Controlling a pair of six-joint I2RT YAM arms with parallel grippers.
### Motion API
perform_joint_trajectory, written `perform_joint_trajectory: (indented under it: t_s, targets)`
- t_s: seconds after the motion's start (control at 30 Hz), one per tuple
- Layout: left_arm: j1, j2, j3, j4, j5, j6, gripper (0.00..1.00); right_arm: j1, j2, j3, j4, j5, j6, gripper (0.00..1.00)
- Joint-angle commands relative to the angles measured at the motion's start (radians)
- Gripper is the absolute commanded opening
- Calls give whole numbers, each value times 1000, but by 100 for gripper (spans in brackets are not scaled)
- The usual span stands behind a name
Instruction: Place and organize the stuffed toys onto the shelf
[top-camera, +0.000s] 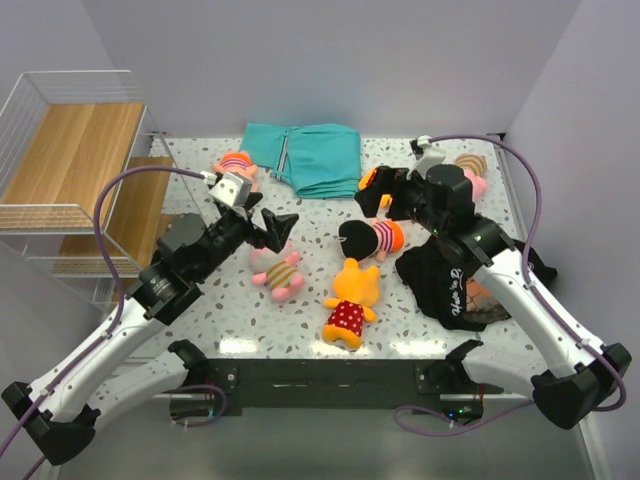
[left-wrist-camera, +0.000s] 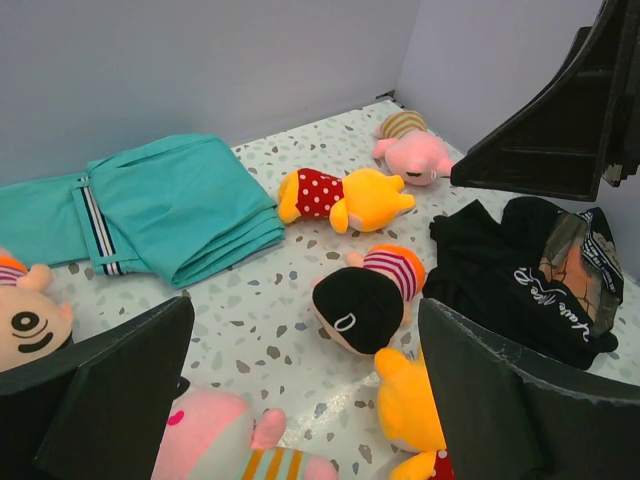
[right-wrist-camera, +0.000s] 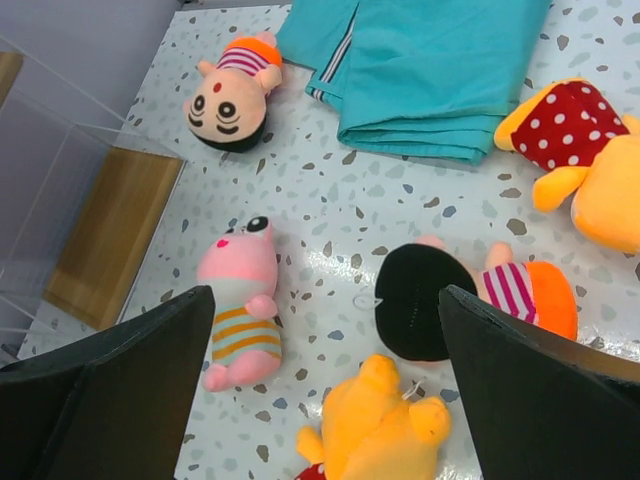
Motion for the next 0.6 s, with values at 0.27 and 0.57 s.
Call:
perform_joint_trajectory:
  t_s: [0.27,0.57]
  targets:
    - [4,-5,2,23,-17,24,100,0,12,37,-6,32,13,99]
    - [4,4,7,4,-49,33,100,2,67,56,-69,184,37,99]
